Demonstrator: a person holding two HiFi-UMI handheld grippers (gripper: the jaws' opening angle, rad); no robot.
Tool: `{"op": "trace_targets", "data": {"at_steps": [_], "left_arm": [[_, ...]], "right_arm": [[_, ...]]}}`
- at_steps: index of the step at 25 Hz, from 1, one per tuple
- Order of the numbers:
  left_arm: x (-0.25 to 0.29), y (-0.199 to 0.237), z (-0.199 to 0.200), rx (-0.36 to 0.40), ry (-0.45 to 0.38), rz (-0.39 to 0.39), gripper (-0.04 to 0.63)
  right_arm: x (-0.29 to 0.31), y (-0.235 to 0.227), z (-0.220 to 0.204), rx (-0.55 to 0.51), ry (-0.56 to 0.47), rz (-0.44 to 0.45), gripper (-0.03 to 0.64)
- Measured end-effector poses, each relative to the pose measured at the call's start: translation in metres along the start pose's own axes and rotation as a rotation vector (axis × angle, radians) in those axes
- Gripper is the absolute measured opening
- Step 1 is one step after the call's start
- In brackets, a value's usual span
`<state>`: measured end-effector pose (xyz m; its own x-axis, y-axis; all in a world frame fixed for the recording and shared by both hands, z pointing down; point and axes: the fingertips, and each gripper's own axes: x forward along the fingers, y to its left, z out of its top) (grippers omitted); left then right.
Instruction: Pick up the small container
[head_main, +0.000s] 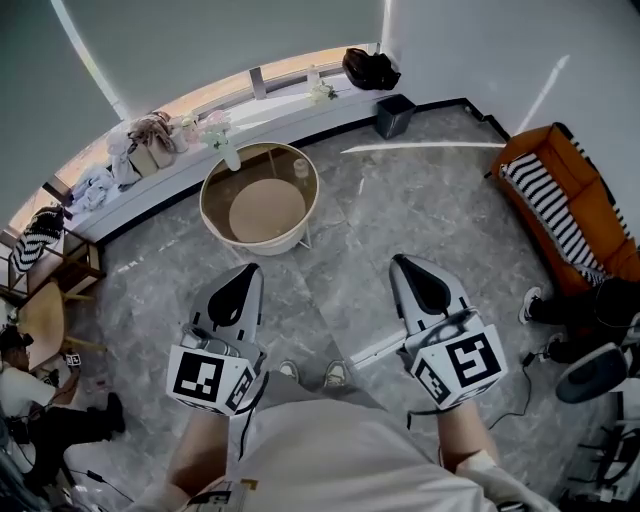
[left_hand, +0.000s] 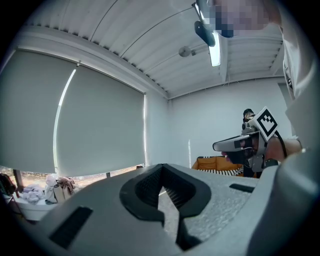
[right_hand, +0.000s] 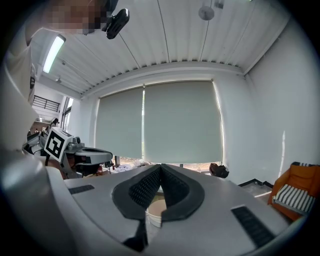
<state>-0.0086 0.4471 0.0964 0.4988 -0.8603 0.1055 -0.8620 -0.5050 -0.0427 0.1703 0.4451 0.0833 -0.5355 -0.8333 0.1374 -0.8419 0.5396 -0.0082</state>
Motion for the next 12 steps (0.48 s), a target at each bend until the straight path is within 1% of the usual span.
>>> {"op": "trace_targets", "data": {"at_steps": [3, 7, 12], "left_arm": [[0.013, -0.013, 0.000, 0.015, 0.006, -0.007, 0.008], [0.026, -0.026, -0.001, 0.036, 0.016, -0.014, 0.008], [0.034, -0.021, -0.003, 0.042, 0.015, 0.009, 0.008]], "right_arm": [[-0.002, -0.012, -0.006, -0.004, 0.008, 0.002, 0.006], [-0.002, -0.025, -0.012, 0.016, 0.000, 0.009, 0.006], [0.003, -0.032, -0.017, -0.003, 0.005, 0.017, 0.006]]}}
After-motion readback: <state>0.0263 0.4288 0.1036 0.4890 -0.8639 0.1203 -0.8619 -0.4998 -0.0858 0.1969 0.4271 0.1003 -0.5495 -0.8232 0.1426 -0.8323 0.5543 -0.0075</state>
